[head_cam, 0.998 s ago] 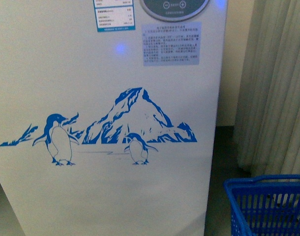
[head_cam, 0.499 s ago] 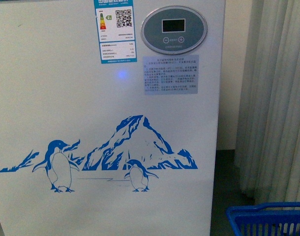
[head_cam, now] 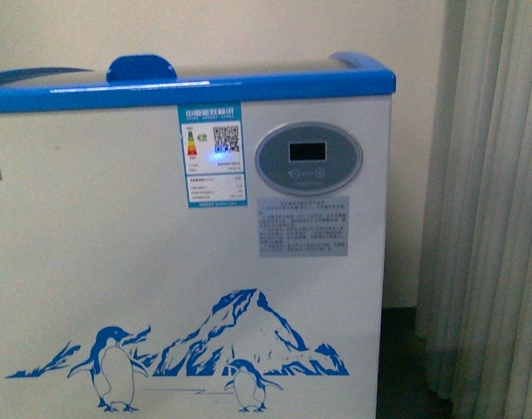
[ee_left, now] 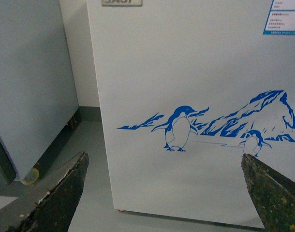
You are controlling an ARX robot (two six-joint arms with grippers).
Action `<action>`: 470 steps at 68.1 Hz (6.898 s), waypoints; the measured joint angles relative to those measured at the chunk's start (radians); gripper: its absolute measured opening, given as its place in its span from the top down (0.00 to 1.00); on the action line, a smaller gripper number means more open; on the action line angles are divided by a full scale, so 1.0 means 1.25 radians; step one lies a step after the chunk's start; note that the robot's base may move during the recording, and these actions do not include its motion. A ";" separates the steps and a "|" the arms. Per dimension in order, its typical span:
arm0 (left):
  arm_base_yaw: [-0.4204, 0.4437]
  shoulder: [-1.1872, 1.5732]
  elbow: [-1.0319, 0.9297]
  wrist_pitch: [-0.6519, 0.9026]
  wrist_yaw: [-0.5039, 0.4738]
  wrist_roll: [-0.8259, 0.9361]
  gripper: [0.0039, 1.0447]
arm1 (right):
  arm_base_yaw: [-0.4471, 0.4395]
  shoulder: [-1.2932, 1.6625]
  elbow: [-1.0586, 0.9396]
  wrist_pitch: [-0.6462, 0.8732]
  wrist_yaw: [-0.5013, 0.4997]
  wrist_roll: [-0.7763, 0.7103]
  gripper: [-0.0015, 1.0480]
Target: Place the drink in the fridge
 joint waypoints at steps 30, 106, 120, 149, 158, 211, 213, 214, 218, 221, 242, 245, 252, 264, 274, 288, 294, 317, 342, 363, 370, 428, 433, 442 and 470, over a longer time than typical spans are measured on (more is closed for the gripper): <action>0.000 0.000 0.000 0.000 0.000 0.000 0.08 | 0.000 -0.003 0.000 0.000 0.002 0.000 0.62; -0.049 1.278 0.763 0.352 0.385 0.491 0.08 | 0.000 -0.003 0.001 0.000 0.002 0.000 0.62; -0.087 1.412 0.943 0.150 0.431 0.860 0.08 | 0.000 -0.003 0.001 0.000 0.002 0.000 0.62; -0.094 1.621 1.207 0.021 0.385 1.101 0.08 | 0.000 -0.003 0.001 0.000 0.002 0.000 0.62; -0.086 1.665 1.277 -0.020 0.374 1.127 0.08 | 0.000 -0.003 0.001 0.000 0.002 0.000 0.62; -0.079 2.222 2.140 0.065 0.038 1.023 0.08 | 0.000 -0.004 0.001 0.000 0.001 -0.001 0.62; -0.083 2.241 2.165 0.086 0.007 0.985 0.08 | 0.000 -0.004 0.001 0.000 0.001 -0.001 0.62; -0.085 2.247 2.173 0.092 -0.005 0.985 0.08 | 0.000 -0.004 0.001 0.000 0.002 -0.001 0.62; -0.088 2.256 2.195 0.098 -0.041 0.933 0.08 | 0.000 -0.004 0.001 0.000 0.001 -0.001 0.62; -0.089 2.258 2.207 0.090 -0.056 0.898 0.08 | 0.000 -0.004 0.001 0.000 0.000 -0.001 0.62; -0.049 1.687 1.529 0.023 -0.095 0.231 0.07 | 0.000 -0.003 0.001 0.000 0.004 -0.001 0.62; -0.048 1.604 1.421 0.021 -0.060 0.163 0.07 | 0.000 -0.003 0.001 0.000 0.000 -0.001 0.62; -0.057 1.448 1.178 0.027 0.011 0.066 0.07 | 0.000 -0.004 0.001 0.000 0.000 -0.001 0.62; -0.079 1.211 0.767 0.117 0.029 -0.010 0.12 | 0.000 -0.004 0.001 0.000 0.003 -0.001 0.62; -0.055 0.920 0.432 0.468 -0.046 -0.006 0.34 | 0.000 -0.003 0.001 0.000 0.002 -0.001 0.62; -0.002 0.449 0.073 0.307 0.000 -0.005 0.66 | -0.055 0.161 0.234 -0.472 -0.122 -0.094 0.62; -0.002 0.383 0.049 0.294 0.000 -0.004 0.78 | -0.048 0.294 0.323 -0.610 -0.122 -0.193 0.62; -0.001 0.277 0.027 0.241 0.000 -0.001 0.98 | 0.070 0.826 0.653 -0.468 0.068 -0.656 0.62; -0.001 0.193 0.000 0.197 0.000 0.000 0.98 | 0.252 1.328 1.162 -0.451 0.210 -0.883 0.62; -0.001 0.134 0.000 0.138 0.000 0.000 0.98 | 0.272 1.480 1.244 -0.385 0.211 -0.869 0.62; -0.001 0.044 0.000 0.022 0.000 0.000 0.98 | 0.271 1.488 1.242 -0.357 0.219 -0.868 0.62; -0.001 0.002 0.000 0.002 0.000 0.000 0.98 | 0.209 0.817 0.657 -0.391 0.128 -0.263 0.07; -0.001 0.002 0.000 0.002 0.000 0.000 0.98 | 0.190 0.676 0.564 -0.488 0.114 -0.137 0.07; -0.001 0.002 0.000 0.002 0.000 0.000 0.98 | 0.190 0.397 0.429 -0.696 0.104 0.073 0.07; -0.001 0.002 0.000 0.001 0.000 0.000 0.98 | 0.056 -0.136 -0.234 -0.016 0.037 -0.084 0.75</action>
